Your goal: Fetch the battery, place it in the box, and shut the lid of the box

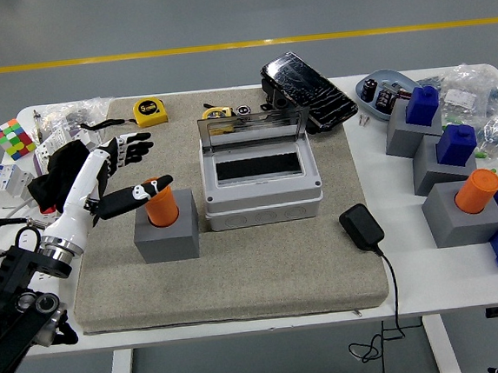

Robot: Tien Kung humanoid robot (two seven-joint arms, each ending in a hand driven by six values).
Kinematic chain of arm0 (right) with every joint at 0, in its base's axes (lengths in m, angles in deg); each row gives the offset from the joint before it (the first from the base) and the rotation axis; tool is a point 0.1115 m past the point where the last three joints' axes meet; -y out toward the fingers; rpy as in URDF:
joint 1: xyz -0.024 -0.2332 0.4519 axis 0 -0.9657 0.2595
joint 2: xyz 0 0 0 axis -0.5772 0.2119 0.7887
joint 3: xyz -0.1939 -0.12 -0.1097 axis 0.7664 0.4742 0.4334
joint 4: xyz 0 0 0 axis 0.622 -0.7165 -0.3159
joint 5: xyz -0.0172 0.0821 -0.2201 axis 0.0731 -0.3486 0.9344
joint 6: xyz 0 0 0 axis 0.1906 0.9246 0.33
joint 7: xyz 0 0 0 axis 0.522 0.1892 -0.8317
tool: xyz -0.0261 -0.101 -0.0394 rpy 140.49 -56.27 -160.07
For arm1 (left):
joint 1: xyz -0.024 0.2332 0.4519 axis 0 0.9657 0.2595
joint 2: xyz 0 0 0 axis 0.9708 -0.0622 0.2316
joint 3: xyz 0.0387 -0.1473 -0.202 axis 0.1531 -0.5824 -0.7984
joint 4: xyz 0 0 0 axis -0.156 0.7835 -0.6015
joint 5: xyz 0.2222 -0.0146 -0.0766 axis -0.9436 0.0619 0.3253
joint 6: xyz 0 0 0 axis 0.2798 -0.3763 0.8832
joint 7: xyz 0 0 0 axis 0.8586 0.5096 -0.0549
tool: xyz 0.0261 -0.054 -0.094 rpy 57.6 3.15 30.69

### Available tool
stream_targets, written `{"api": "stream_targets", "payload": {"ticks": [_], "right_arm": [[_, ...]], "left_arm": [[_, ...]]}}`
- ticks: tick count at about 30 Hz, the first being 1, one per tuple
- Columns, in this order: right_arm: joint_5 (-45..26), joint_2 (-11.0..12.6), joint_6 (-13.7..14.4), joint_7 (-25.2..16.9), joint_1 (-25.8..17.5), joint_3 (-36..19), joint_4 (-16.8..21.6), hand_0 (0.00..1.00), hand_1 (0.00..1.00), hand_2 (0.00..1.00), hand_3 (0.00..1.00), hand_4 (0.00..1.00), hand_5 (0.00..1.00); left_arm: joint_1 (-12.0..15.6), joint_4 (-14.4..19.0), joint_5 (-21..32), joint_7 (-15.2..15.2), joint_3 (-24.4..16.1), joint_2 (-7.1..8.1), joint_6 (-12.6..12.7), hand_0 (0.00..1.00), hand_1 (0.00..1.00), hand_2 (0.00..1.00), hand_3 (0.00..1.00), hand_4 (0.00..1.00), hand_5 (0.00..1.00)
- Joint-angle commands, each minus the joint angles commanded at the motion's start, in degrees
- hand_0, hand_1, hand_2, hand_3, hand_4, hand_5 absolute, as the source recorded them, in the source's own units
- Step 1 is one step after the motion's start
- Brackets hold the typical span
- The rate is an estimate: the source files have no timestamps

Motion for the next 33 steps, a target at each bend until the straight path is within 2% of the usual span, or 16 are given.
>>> {"api": "stream_targets", "payload": {"ticks": [1,2,7,8,13,14,16,19,20,23,25,26,31,32,33], "right_arm": [[0.0,0.0,0.0,0.0,0.0,0.0,0.0,0.666,0.674,0.688,0.536,0.904,0.498],[0.0,0.0,0.0,0.0,0.0,0.1,0.0,0.667,0.674,0.688,0.536,0.905,0.498],[-0.1,0.1,0.0,0.0,0.2,0.6,0.1,0.667,0.674,0.688,0.536,0.905,0.498],[-0.1,0.2,0.0,0.0,0.3,0.7,0.1,0.666,0.674,0.688,0.536,0.904,0.498],[-0.2,0.3,0.0,0.0,0.8,1.0,0.2,0.666,0.674,0.688,0.536,0.904,0.498],[-0.2,0.4,0.0,0.0,0.9,1.0,0.2,0.667,0.674,0.688,0.536,0.904,0.499],[-0.1,0.4,0.0,0.0,1.0,1.1,0.3,0.667,0.674,0.688,0.536,0.904,0.499],[-0.2,0.5,0.0,0.0,1.1,1.3,0.3,0.667,0.674,0.688,0.536,0.904,0.499],[-0.2,0.6,0.0,0.0,1.2,1.5,0.3,0.666,0.674,0.688,0.536,0.905,0.500],[-0.3,0.6,0.0,0.0,1.2,1.8,0.3,0.666,0.674,0.688,0.536,0.905,0.500],[-0.3,0.6,0.0,0.0,1.2,1.9,0.3,0.666,0.674,0.688,0.536,0.905,0.500],[-0.3,0.6,0.0,0.0,1.2,1.9,0.4,0.666,0.674,0.688,0.536,0.905,0.500],[-0.3,0.7,0.0,0.0,1.1,2.1,0.4,0.666,0.674,0.688,0.536,0.905,0.500],[-0.3,0.7,0.0,0.0,1.1,2.1,0.4,0.666,0.674,0.688,0.536,0.906,0.500],[-0.3,0.7,0.0,0.0,1.1,2.0,0.4,0.666,0.674,0.688,0.536,0.906,0.500]], "left_arm": [[0.0,-0.1,0.1,-0.2,0.1,-0.01,0.1,0.737,0.809,0.810,0.809,0.998,0.298],[0.0,-0.5,0.4,-0.8,0.3,-0.05,0.4,0.716,0.784,0.786,0.787,0.998,0.167],[-0.3,-2.1,2.4,-4.2,2.2,0.03,2.2,0.716,0.784,0.786,0.787,0.998,0.167],[-0.5,-2.3,3.0,-4.9,2.7,0.12,2.4,0.695,0.752,0.746,0.755,0.998,0.100],[-1.5,-3.1,5.2,-7.3,6.8,0.68,3.0,0.695,0.752,0.746,0.755,0.998,0.100],[-1.7,-3.2,5.7,-7.7,7.4,0.72,3.2,0.695,0.726,0.716,0.717,0.998,0.050],[-2.0,-3.3,6.6,-8.4,8.5,0.73,3.4,0.695,0.726,0.716,0.717,0.998,0.050],[-3.1,-3.8,8.8,-9.8,10.6,0.66,3.8,0.695,0.726,0.716,0.717,0.998,0.050],[-3.5,-4.1,9.9,-10.5,11.4,0.60,4.0,0.683,0.696,0.685,0.696,0.998,0.002],[-4.9,-5.2,13.8,-12.7,13.5,0.36,4.3,0.683,0.696,0.685,0.696,0.998,0.002],[-5.7,-6.1,16.6,-13.7,14.8,0.33,4.0,0.683,0.696,0.685,0.696,0.998,0.002],[-6.0,-6.4,17.6,-14.0,15.2,0.33,3.9,0.634,0.637,0.617,0.640,0.998,0.002],[-7.5,-7.9,21.9,-14.9,17.4,0.34,3.0,0.634,0.637,0.617,0.640,0.998,0.002],[-7.8,-8.1,22.4,-14.9,17.7,0.26,2.7,0.611,0.565,0.555,0.618,0.998,0.002],[-7.9,-8.3,22.9,-14.8,18.0,0.20,2.4,0.611,0.565,0.555,0.618,0.998,0.002]]}}
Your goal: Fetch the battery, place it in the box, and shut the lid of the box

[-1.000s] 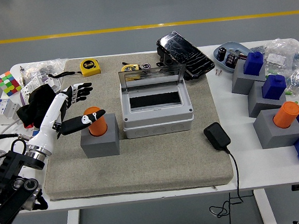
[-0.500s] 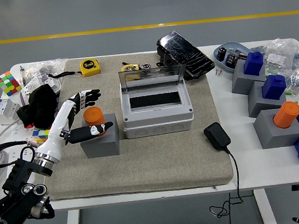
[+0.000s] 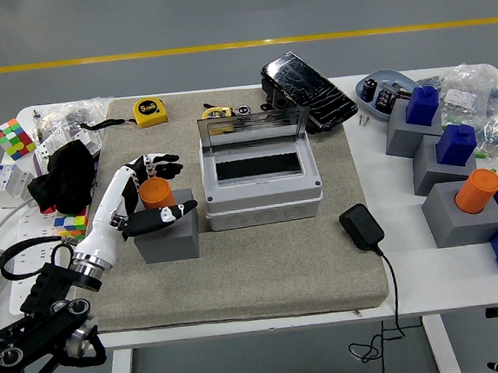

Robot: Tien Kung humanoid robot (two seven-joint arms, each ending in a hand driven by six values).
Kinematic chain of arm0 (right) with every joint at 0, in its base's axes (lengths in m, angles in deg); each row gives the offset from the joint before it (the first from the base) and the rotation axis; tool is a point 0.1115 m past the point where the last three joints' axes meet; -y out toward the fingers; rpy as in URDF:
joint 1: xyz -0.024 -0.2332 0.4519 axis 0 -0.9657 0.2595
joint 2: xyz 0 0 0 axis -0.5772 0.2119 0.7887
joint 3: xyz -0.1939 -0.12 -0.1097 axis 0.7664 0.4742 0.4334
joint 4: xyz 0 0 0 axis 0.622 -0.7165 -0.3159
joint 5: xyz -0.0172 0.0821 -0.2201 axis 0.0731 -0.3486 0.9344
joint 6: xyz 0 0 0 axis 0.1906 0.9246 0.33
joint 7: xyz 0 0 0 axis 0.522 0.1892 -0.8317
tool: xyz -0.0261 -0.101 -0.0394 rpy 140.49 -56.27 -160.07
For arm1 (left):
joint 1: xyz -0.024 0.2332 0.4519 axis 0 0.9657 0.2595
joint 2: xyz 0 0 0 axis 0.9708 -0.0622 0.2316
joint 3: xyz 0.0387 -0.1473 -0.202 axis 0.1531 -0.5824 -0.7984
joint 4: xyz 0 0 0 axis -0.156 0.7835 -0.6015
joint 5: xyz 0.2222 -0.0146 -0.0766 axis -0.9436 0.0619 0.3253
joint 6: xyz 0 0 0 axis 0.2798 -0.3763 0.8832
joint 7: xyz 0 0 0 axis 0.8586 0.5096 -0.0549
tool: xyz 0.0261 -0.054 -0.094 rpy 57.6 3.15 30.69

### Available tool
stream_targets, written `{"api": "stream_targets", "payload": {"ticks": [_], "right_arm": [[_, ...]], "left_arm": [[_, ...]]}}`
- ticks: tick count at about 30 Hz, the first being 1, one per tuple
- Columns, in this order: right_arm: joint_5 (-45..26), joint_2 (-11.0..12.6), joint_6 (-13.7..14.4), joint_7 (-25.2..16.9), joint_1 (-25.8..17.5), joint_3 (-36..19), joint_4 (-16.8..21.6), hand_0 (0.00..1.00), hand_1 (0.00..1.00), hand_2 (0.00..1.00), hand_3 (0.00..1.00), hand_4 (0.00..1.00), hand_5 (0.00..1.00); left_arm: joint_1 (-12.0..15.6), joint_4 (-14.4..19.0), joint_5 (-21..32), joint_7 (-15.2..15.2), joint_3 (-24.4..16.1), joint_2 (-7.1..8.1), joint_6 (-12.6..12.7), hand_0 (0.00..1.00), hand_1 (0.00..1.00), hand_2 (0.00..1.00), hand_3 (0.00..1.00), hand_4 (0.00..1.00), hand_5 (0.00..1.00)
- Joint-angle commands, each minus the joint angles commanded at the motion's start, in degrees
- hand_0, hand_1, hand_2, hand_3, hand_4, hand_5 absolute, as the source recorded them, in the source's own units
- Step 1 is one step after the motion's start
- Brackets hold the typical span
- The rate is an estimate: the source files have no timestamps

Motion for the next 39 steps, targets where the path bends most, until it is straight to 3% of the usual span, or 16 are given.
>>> {"api": "stream_targets", "payload": {"ticks": [4,5,10,11,16,17,22,23,28,29,31,39], "right_arm": [[0.0,-0.1,0.0,0.0,0.0,-0.2,0.0,0.666,0.674,0.688,0.536,0.906,0.500],[0.1,-0.1,0.0,0.0,0.0,-0.2,0.0,0.666,0.674,0.688,0.536,0.905,0.500],[0.2,-0.1,0.0,0.0,-0.1,-0.2,0.1,0.666,0.674,0.688,0.536,0.905,0.500],[0.2,-0.1,0.0,0.0,-0.2,-0.2,0.1,0.667,0.674,0.687,0.537,0.904,0.497],[0.4,-0.1,0.0,0.0,-0.3,-0.3,0.1,0.667,0.674,0.687,0.537,0.904,0.497],[0.4,-0.1,0.0,0.0,-0.3,-0.3,0.1,0.667,0.674,0.688,0.536,0.903,0.498],[0.4,-0.1,0.0,0.0,-0.4,-0.2,0.1,0.667,0.674,0.688,0.536,0.903,0.498],[0.4,-0.1,0.0,0.0,-0.4,-0.2,0.1,0.667,0.673,0.687,0.536,0.902,0.495],[0.4,-0.2,0.0,0.0,-0.3,-0.3,0.2,0.667,0.673,0.687,0.536,0.902,0.495],[0.4,-0.1,0.0,0.0,-0.3,-0.3,0.2,0.667,0.673,0.688,0.536,0.902,0.495],[0.4,-0.1,0.0,0.0,-0.3,-0.4,0.2,0.667,0.673,0.688,0.536,0.902,0.495],[0.3,-0.2,0.0,0.0,-0.5,-0.5,0.1,0.667,0.673,0.688,0.536,0.903,0.492]], "left_arm": [[-0.2,-0.4,1.4,0.1,0.5,-0.17,-0.8,0.611,0.565,0.555,0.618,0.998,0.002],[-0.2,-0.4,1.8,0.0,0.6,-0.16,-0.9,0.552,0.432,0.494,0.520,0.995,0.002],[-0.6,-1.1,3.8,-0.9,1.6,-0.26,-0.7,0.552,0.432,0.494,0.520,0.995,0.002],[-0.7,-1.3,4.2,-1.1,1.8,-0.34,-0.7,0.342,0.320,0.406,0.421,0.934,0.002],[-1.0,-2.2,6.5,-1.7,2.8,-0.68,-1.3,0.342,0.320,0.406,0.421,0.934,0.002],[-1.0,-2.3,7.0,-2.1,2.9,-0.73,-1.2,0.083,0.163,0.308,0.348,0.925,0.002],[-1.5,-3.2,9.0,-3.2,3.8,-1.02,-0.8,0.083,0.163,0.308,0.348,0.925,0.002],[-1.7,-3.3,9.2,-3.3,3.9,-1.10,-0.8,0.039,0.049,0.226,0.240,0.884,0.002],[-2.7,-4.2,11.0,-4.5,5.0,-1.72,-0.3,0.039,0.049,0.226,0.240,0.884,0.002],[-2.9,-4.3,11.3,-4.9,5.3,-1.88,0.0,0.041,0.002,0.140,0.171,0.907,0.002],[-3.3,-4.4,11.7,-5.4,5.8,-2.11,0.3,0.041,0.002,0.140,0.171,0.907,0.002],[-4.2,-1.5,8.8,-4.7,4.5,-2.06,1.1,0.040,0.002,0.126,0.156,0.911,0.002]]}}
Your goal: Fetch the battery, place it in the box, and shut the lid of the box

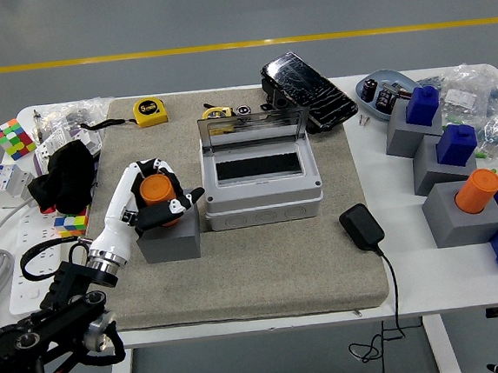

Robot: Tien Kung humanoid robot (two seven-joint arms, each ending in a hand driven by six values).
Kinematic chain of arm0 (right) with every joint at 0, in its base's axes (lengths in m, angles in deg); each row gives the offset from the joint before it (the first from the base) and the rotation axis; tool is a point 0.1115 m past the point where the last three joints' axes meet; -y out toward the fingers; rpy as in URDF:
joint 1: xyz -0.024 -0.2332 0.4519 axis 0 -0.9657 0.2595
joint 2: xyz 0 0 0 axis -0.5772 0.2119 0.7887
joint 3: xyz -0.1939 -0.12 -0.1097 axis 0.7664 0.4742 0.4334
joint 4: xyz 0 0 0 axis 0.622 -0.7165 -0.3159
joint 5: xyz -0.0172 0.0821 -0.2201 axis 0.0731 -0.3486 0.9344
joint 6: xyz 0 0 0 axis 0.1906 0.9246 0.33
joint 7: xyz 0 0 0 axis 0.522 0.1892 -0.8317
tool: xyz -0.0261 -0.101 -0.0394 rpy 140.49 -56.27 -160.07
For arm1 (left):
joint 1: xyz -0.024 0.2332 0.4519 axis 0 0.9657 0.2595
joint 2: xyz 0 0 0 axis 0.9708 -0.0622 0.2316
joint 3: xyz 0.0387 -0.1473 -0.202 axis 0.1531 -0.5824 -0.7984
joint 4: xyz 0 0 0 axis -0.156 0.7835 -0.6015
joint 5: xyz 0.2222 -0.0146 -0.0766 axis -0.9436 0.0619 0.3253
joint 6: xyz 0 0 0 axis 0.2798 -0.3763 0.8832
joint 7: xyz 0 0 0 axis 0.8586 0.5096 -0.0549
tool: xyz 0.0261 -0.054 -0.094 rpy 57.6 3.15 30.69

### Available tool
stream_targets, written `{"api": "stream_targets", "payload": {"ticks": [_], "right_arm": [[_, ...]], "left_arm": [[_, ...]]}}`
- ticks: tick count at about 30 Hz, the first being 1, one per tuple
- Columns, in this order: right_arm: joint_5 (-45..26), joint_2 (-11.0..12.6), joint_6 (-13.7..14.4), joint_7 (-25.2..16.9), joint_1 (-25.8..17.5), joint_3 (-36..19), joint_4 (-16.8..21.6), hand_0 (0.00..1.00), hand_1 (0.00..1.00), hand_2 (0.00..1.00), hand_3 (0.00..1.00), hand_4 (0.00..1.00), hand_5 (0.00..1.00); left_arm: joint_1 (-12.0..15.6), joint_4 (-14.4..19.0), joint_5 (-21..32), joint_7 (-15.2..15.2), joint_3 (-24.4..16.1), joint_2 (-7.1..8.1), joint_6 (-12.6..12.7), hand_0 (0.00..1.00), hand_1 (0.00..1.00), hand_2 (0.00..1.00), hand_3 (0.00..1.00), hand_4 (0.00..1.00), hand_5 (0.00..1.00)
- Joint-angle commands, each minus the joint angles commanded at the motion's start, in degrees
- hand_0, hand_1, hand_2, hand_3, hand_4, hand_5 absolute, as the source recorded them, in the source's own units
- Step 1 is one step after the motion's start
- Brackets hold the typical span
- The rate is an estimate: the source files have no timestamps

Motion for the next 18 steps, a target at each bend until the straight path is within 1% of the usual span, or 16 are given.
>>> {"api": "stream_targets", "payload": {"ticks": [2,5,7,8,10,12,13,14,15,16,17,18], "right_arm": [[0.0,0.0,0.0,0.0,0.0,0.0,0.0,0.667,0.673,0.688,0.536,0.904,0.489],[0.0,0.0,0.0,0.0,-0.1,-0.1,0.0,0.667,0.673,0.688,0.536,0.904,0.489],[-0.1,0.1,0.0,0.0,-0.1,0.0,0.0,0.667,0.673,0.688,0.536,0.904,0.489],[-0.1,0.1,0.0,0.0,-0.1,-0.1,-0.1,0.667,0.673,0.688,0.536,0.905,0.487],[-0.2,0.1,0.0,0.0,0.0,-0.1,-0.1,0.667,0.673,0.688,0.536,0.905,0.487],[-0.3,0.1,0.0,0.0,0.0,0.0,-0.1,0.667,0.673,0.688,0.536,0.905,0.487],[-0.4,0.1,0.0,0.0,0.0,0.1,-0.1,0.667,0.673,0.688,0.536,0.905,0.487],[-0.5,0.2,0.0,0.0,0.1,0.2,-0.1,0.667,0.673,0.688,0.536,0.905,0.485],[-0.5,0.2,0.0,0.0,0.1,0.3,-0.1,0.667,0.673,0.688,0.536,0.905,0.485],[-0.6,0.2,0.0,0.0,0.2,0.4,-0.1,0.667,0.673,0.688,0.536,0.905,0.485],[-0.7,0.2,0.1,0.0,0.3,0.6,-0.1,0.667,0.673,0.688,0.536,0.905,0.485],[-0.7,0.2,0.1,0.0,0.4,0.7,-0.1,0.667,0.673,0.688,0.536,0.905,0.485]], "left_arm": [[-0.4,1.6,-2.2,1.5,-1.1,0.42,0.2,0.039,0.002,0.130,0.154,0.908,0.002],[-1.5,5.0,-8.0,6.3,-3.1,1.34,-0.1,0.039,0.002,0.130,0.154,0.908,0.002],[-3.1,7.6,-12.7,11.0,-3.9,1.99,-0.4,0.039,0.002,0.130,0.154,0.908,0.002],[-4.0,8.5,-14.9,13.0,-3.8,2.16,-0.6,0.030,0.002,0.135,0.158,0.965,0.002],[-6.2,10.2,-19.6,17.3,-3.0,2.24,-0.7,0.030,0.002,0.135,0.158,0.965,0.002],[-9.2,11.2,-24.4,22.0,-1.3,1.75,-0.1,0.030,0.002,0.135,0.158,0.965,0.002],[-10.9,11.3,-27.0,24.4,-0.1,1.20,0.2,0.030,0.002,0.135,0.158,0.965,0.002],[-12.7,11.1,-29.2,26.7,1.3,0.51,0.6,0.027,0.002,0.146,0.176,0.998,0.002],[-14.6,10.8,-31.4,29.0,2.8,-0.31,1.0,0.027,0.002,0.146,0.176,0.998,0.002],[-16.2,10.5,-33.3,31.3,4.0,-0.85,1.0,0.027,0.002,0.146,0.176,0.998,0.002],[-18.3,9.7,-35.0,33.9,5.7,-2.03,0.6,0.027,0.002,0.146,0.176,0.998,0.002],[-19.9,9.2,-36.0,35.8,7.1,-2.91,0.3,0.027,0.002,0.146,0.176,0.998,0.002]]}}
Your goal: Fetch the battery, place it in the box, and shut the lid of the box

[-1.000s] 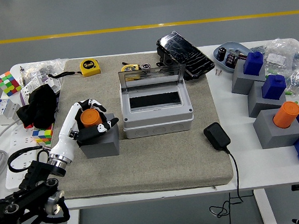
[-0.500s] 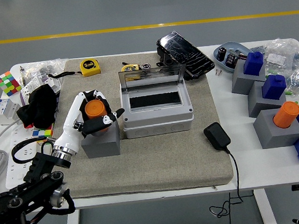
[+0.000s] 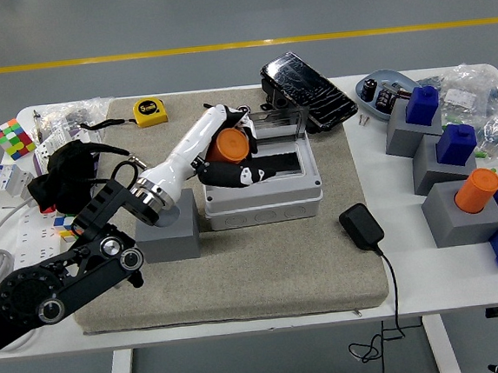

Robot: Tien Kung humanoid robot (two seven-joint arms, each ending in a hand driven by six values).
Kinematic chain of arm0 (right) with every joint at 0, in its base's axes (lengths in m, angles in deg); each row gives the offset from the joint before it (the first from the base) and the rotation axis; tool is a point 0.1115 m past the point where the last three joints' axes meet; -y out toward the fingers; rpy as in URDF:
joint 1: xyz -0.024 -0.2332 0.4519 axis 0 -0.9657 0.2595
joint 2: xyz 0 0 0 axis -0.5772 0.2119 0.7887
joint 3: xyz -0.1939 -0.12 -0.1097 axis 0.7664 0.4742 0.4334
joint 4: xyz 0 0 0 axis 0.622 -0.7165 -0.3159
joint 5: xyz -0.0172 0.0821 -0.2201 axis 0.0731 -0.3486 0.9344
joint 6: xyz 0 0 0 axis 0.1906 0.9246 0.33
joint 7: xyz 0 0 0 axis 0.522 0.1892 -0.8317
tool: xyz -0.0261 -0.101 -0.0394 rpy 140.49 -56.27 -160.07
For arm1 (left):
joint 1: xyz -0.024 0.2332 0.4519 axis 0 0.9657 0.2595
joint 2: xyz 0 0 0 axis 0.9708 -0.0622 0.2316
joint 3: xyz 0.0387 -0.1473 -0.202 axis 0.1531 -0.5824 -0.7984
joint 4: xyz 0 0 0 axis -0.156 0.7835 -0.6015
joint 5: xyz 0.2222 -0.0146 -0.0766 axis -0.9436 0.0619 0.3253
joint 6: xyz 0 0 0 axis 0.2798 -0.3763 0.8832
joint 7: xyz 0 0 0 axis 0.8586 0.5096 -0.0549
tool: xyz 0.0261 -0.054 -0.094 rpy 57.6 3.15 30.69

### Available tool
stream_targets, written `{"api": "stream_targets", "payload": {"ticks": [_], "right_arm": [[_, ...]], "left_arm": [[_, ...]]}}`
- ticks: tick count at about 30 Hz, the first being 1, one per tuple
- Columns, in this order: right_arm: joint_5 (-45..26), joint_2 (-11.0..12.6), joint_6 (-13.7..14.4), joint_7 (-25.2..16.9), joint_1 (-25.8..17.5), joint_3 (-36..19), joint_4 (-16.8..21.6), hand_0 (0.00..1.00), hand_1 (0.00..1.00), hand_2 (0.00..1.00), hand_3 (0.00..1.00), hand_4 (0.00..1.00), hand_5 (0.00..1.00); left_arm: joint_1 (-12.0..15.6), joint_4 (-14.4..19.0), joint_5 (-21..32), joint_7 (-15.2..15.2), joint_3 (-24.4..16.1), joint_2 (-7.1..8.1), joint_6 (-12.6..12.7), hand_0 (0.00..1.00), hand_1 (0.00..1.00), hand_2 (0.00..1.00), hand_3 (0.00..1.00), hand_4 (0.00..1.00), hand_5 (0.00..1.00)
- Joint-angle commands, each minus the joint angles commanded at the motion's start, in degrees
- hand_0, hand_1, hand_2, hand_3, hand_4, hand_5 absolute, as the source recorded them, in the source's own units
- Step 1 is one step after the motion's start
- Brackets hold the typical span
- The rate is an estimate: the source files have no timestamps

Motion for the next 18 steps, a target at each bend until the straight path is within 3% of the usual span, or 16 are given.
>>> {"api": "stream_targets", "payload": {"ticks": [5,14,18], "right_arm": [[-0.3,0.1,0.1,0.0,0.4,0.8,0.1,0.666,0.673,0.688,0.536,0.905,0.482],[-0.8,0.1,0.0,0.0,0.2,2.9,0.0,0.668,0.673,0.688,0.536,0.904,0.483],[-0.9,0.1,0.1,0.0,0.2,3.3,0.1,0.667,0.673,0.688,0.536,0.904,0.483]], "left_arm": [[-6.9,-3.9,-3.6,8.3,7.1,-4.27,-1.5,0.025,0.008,0.159,0.189,0.998,0.002],[-11.7,-12.9,-6.4,11.6,13.5,-10.01,0.6,0.021,0.013,0.162,0.194,0.998,0.002],[-12.9,-16.0,-7.5,10.9,14.9,-12.00,1.2,0.020,0.021,0.167,0.201,0.998,0.002]]}}
